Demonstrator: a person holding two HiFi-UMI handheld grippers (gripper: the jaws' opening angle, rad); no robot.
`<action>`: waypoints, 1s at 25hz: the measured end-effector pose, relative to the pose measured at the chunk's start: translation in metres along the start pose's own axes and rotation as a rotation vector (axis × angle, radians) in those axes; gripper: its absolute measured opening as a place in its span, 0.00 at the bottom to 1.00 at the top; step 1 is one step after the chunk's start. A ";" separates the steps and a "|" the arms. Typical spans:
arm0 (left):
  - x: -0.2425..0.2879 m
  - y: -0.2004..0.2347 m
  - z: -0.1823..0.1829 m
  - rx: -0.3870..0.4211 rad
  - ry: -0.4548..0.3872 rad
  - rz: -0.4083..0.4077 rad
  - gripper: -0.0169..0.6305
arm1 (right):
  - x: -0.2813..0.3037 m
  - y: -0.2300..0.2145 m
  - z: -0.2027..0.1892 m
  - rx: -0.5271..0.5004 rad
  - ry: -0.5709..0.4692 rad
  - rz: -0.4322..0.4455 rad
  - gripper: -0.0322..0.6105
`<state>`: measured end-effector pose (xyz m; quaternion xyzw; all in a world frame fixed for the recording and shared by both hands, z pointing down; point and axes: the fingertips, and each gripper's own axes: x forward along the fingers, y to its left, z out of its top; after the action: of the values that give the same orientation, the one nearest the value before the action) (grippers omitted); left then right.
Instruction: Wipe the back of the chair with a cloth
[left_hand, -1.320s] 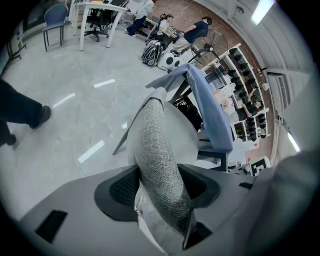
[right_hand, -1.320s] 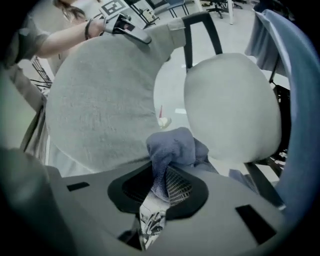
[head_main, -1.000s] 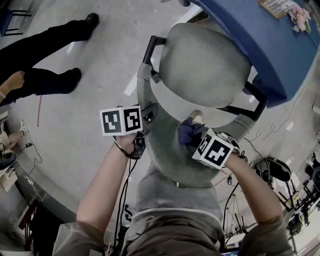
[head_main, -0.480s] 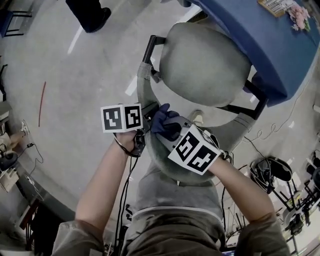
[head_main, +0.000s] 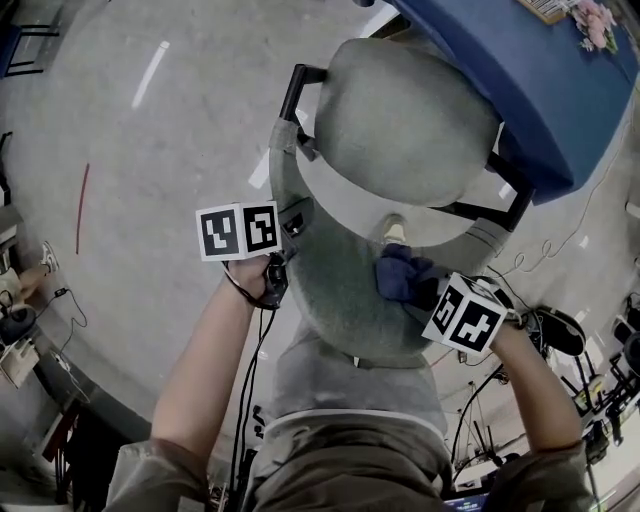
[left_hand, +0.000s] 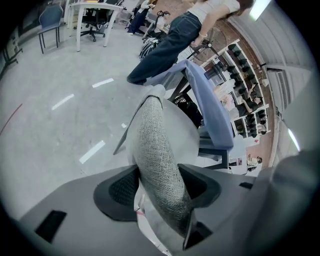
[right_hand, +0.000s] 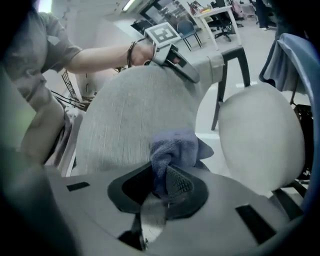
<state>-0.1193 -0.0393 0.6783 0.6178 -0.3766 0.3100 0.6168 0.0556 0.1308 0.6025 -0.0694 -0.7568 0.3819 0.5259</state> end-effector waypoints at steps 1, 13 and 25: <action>0.000 0.000 0.000 -0.002 -0.002 -0.001 0.42 | -0.008 -0.008 -0.020 0.013 0.048 -0.031 0.17; -0.001 0.000 0.002 -0.004 -0.014 -0.005 0.43 | -0.026 -0.038 -0.058 0.033 0.160 -0.224 0.17; 0.001 0.002 0.001 -0.011 -0.025 -0.008 0.43 | -0.032 0.050 0.174 -0.121 -0.395 -0.086 0.17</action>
<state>-0.1205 -0.0406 0.6806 0.6195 -0.3835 0.2979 0.6167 -0.0931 0.0619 0.5189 0.0077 -0.8689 0.3195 0.3780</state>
